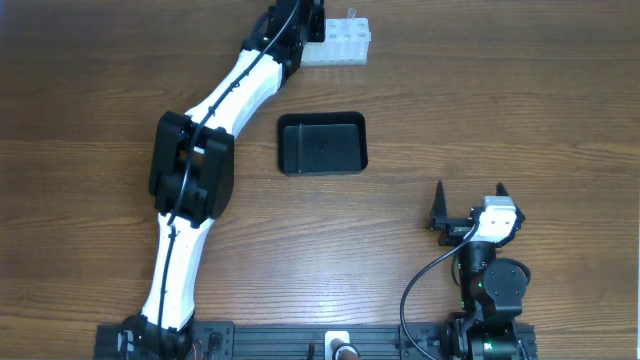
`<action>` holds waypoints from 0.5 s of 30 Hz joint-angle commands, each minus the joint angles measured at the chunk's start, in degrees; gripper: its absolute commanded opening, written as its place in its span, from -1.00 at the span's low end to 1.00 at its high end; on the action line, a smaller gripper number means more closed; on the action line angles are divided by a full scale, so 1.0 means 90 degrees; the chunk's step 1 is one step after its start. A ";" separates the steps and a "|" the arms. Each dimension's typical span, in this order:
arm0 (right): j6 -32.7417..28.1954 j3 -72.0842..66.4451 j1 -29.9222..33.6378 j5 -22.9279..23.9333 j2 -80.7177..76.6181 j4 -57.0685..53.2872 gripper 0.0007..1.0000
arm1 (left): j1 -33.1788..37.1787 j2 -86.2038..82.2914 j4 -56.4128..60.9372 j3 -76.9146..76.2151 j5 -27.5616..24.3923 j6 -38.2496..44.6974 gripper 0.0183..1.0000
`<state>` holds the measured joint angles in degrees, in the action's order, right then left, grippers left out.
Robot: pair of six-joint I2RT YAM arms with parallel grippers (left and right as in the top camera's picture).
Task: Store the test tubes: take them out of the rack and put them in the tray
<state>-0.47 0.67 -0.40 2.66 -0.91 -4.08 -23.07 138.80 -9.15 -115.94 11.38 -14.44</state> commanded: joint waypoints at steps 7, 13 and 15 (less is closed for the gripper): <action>-0.0049 -0.0039 0.0036 -0.0029 0.0070 -0.0019 0.99 | 0.0024 0.0051 -0.0376 -0.0357 -0.0019 0.0034 -0.96; -0.0049 -0.0039 0.0036 -0.0032 0.0070 -0.0019 0.99 | 0.0005 -0.0141 -0.0923 -0.0585 0.0007 0.0046 -0.96; -0.0049 -0.0039 0.0036 -0.0032 0.0070 -0.0019 0.98 | 0.0005 -0.0279 -0.0920 -0.0585 0.0007 0.0066 -0.96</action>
<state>-0.47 0.67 -0.40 2.66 -0.89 -4.08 -23.07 138.78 -17.30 -119.48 11.18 -14.31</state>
